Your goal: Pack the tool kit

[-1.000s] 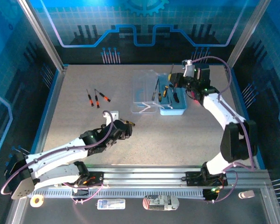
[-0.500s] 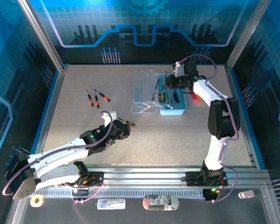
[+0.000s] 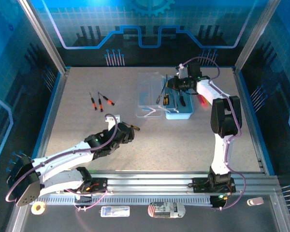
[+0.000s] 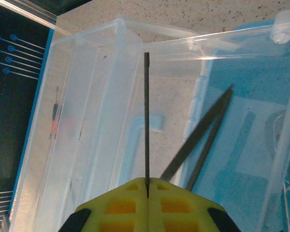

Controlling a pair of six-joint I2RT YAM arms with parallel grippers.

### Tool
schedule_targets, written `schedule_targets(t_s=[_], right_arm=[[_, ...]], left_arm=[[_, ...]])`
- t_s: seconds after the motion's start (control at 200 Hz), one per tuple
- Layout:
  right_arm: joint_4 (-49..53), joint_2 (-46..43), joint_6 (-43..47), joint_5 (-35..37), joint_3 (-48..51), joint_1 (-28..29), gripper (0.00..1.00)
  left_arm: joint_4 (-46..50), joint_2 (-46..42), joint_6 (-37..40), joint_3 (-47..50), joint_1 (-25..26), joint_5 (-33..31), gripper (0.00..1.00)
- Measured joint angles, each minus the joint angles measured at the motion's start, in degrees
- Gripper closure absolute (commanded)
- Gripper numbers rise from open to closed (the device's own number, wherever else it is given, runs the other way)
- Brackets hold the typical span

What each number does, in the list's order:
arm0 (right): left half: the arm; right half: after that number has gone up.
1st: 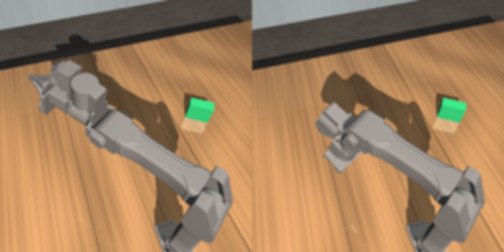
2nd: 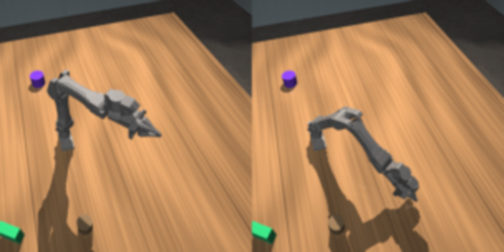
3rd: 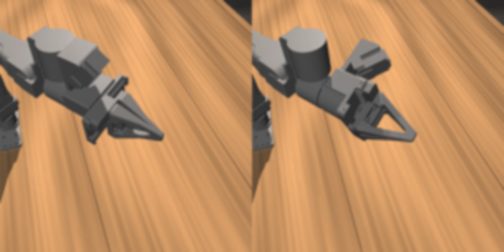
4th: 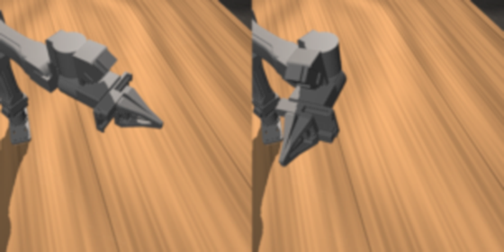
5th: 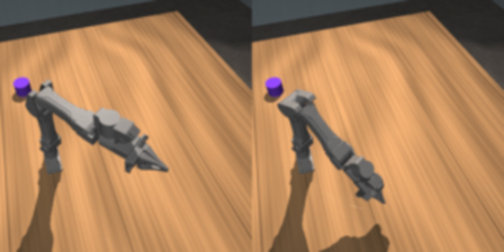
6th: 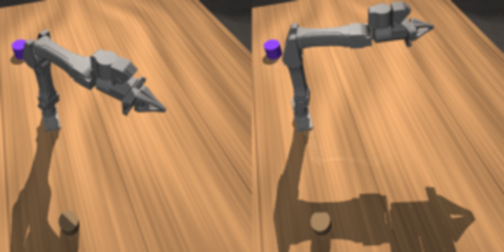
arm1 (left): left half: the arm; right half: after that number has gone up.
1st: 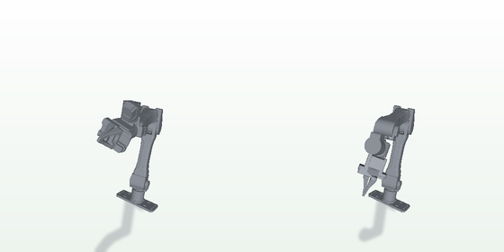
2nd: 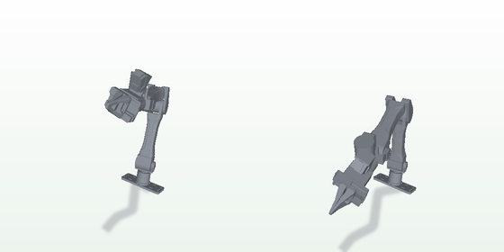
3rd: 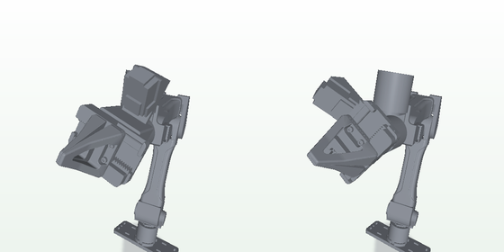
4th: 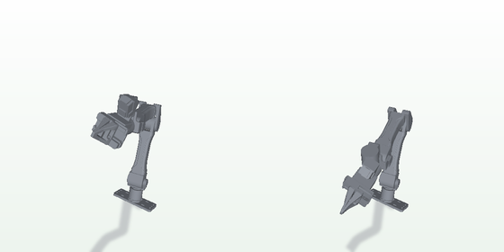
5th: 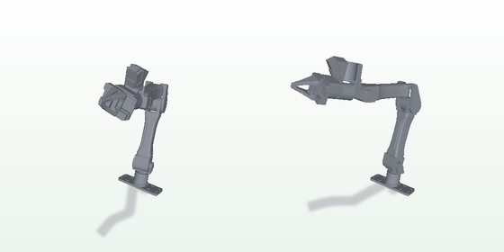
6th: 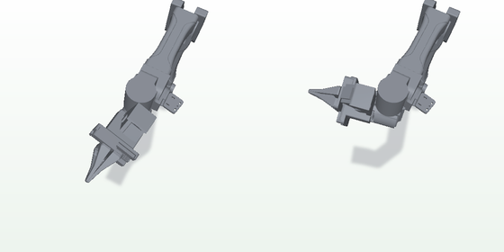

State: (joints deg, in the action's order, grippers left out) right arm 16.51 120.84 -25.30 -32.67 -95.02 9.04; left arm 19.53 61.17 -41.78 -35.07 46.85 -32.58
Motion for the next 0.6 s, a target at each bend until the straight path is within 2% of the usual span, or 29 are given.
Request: schedule_targets(t_s=[0.405, 0.6], right_arm=[[-0.02, 1.44, -2.38, -0.9, -1.14, 0.02, 0.96], [-1.09, -1.86, -2.97, 2.29, 4.76, 0.0, 0.95]], left_arm=[[-1.88, 0.79, 0.17, 0.09, -0.94, 1.57, 0.12], [-1.88, 0.79, 0.17, 0.11, -0.94, 2.01, 0.12]])
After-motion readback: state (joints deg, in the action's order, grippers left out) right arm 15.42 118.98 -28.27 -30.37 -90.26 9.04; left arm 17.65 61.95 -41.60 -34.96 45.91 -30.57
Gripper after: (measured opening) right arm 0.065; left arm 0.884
